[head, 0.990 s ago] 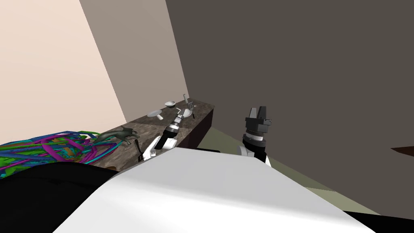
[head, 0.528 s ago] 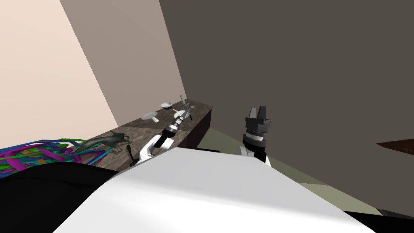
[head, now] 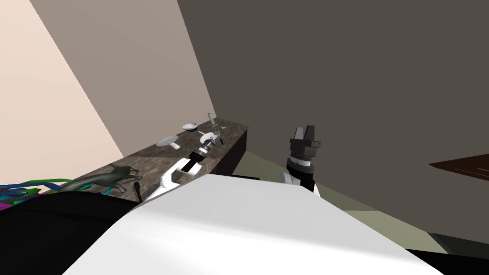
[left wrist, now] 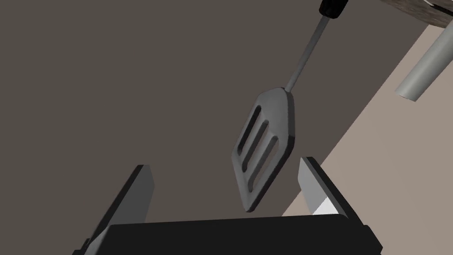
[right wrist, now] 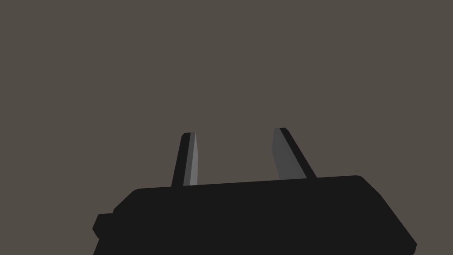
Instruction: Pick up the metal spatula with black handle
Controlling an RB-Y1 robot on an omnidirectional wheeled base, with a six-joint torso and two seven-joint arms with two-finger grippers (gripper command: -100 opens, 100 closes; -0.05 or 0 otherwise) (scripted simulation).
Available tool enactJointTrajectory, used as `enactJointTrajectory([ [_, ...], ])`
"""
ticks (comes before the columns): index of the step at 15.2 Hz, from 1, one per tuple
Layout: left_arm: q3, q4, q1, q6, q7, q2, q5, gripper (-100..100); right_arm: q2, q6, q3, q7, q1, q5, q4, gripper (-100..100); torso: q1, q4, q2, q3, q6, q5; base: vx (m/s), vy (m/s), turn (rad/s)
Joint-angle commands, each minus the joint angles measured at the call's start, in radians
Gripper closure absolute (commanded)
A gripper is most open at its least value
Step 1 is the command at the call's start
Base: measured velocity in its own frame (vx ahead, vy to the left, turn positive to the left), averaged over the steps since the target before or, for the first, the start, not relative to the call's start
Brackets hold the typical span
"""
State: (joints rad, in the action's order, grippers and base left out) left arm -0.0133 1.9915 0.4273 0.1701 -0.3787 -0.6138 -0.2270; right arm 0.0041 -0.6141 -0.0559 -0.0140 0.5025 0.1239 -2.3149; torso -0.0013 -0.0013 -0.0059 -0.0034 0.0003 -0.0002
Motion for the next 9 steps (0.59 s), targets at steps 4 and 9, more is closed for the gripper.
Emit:
enactJointTrajectory([
  [4,-0.012,-0.061,-0.005,-0.038,-0.05,-0.038,-0.073,-100,0.0,0.0,0.0,0.0,0.0,0.0,0.0,0,0.0,0.0,0.0,0.0,0.0,0.0,0.072,-0.011,-0.092],
  [9,-0.023,-0.115,-0.009,-0.076,-0.096,-0.062,-0.143,-100,0.0,0.0,0.0,0.0,0.0,0.0,0.0,0,0.001,0.0,0.001,0.001,0.0,0.0,0.059,-0.008,-0.086],
])
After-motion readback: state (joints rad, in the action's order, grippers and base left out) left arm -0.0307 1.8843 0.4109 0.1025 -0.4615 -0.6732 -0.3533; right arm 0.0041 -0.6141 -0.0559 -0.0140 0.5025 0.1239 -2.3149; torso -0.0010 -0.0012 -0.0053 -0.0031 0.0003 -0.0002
